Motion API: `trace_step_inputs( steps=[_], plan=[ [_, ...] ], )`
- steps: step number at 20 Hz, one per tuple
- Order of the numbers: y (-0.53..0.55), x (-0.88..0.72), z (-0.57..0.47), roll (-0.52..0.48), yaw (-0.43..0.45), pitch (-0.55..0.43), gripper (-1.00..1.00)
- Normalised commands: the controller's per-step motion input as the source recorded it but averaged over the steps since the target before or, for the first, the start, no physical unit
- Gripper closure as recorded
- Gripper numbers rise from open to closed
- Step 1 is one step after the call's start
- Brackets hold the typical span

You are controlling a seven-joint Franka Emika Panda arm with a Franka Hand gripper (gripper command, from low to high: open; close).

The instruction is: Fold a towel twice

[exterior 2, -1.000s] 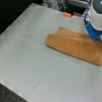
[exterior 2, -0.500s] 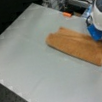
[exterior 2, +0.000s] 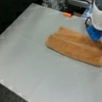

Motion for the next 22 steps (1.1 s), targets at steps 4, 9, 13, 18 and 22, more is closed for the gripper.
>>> trace_step_inputs(
  steps=[4, 9, 13, 18, 22],
  plan=[
    [0.03, -0.17, 0.24, 0.067, -0.096, 0.05, -1.0],
    [0.1, -0.06, 0.39, 0.037, -0.098, 0.157, -1.0],
    [0.2, 0.24, 0.38, 0.008, -0.093, 0.213, -1.0],
    [0.27, 0.54, 0.26, -0.053, -0.049, 0.193, -1.0],
    [0.34, 0.83, 0.14, -0.127, -0.041, 0.017, -1.0]
  ],
)
